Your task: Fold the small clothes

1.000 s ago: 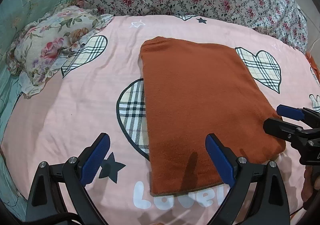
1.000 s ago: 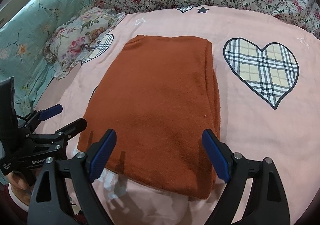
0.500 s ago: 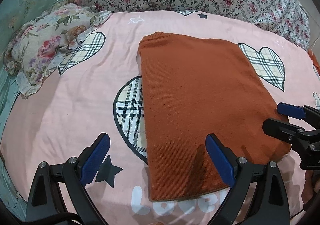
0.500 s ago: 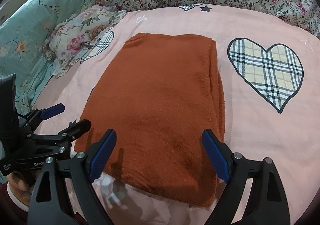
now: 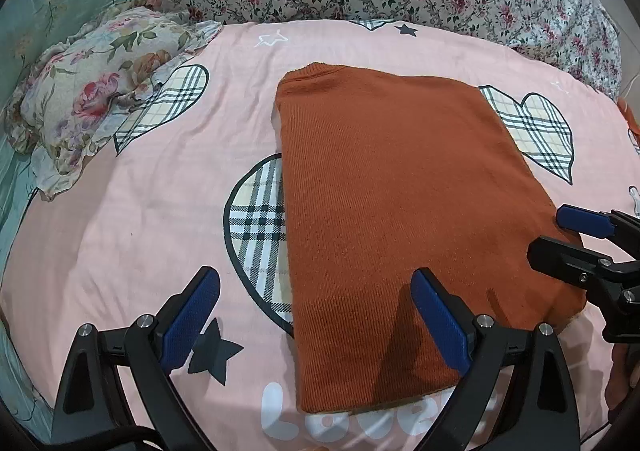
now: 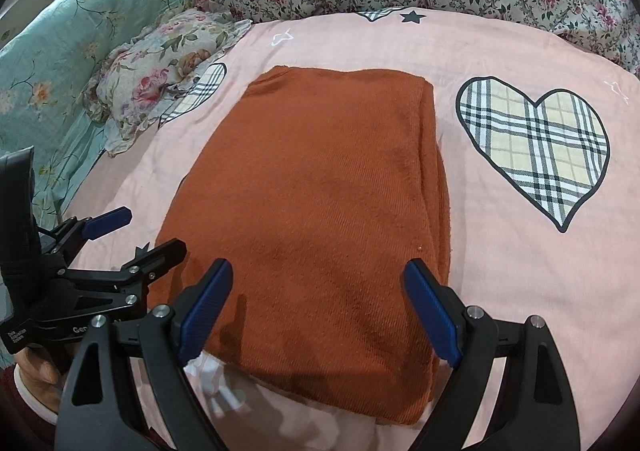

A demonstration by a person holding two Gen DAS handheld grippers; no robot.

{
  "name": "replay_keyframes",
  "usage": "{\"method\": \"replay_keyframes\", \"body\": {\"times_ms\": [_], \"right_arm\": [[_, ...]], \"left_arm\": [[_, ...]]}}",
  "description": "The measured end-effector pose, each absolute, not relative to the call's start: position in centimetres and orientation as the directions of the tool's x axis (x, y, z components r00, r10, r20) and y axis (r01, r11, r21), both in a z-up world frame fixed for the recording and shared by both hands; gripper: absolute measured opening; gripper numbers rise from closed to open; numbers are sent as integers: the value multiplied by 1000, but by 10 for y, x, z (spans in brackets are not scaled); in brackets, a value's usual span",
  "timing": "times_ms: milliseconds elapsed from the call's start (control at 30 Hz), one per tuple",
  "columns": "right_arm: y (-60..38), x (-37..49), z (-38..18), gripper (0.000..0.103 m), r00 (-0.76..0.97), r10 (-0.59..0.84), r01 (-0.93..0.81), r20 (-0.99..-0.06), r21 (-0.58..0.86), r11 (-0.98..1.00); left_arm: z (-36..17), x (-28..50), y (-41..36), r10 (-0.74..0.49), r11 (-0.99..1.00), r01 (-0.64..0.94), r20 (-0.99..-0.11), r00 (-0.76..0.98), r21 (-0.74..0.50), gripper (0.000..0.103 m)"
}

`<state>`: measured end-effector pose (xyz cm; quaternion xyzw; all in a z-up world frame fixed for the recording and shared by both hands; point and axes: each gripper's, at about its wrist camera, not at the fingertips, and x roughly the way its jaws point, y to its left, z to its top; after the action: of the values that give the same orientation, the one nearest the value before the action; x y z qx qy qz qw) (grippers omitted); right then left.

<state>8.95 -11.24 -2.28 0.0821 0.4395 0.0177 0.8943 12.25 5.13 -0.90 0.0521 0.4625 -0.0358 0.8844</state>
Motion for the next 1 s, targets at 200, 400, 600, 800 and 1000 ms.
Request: {"method": "replay_keyframes", "body": {"times_ms": [200,400,600,800,1000], "right_arm": [[-112,90,-23,88,614,104,40,-782,163,986],[-115,94,-23,88,614,105,37,-782,161,986],[-115,94,-23,88,614,104,39,-782,161,986],[-118,96,-22,88,614,105,37,-782,162,986],[-116,94,-22,88,615,105,38,-782,162,986]], "left_arm": [[-10,124,52,-15,992,112,-822,569,59,97],[-10,125,52,-15,992,112,-822,570,60,97],[-11,129,52,-11,992,113,-821,570,65,97],[-11,128,51,-10,992,109,-819,573,65,97],[-10,127,50,-9,992,110,-819,574,66,97]]}}
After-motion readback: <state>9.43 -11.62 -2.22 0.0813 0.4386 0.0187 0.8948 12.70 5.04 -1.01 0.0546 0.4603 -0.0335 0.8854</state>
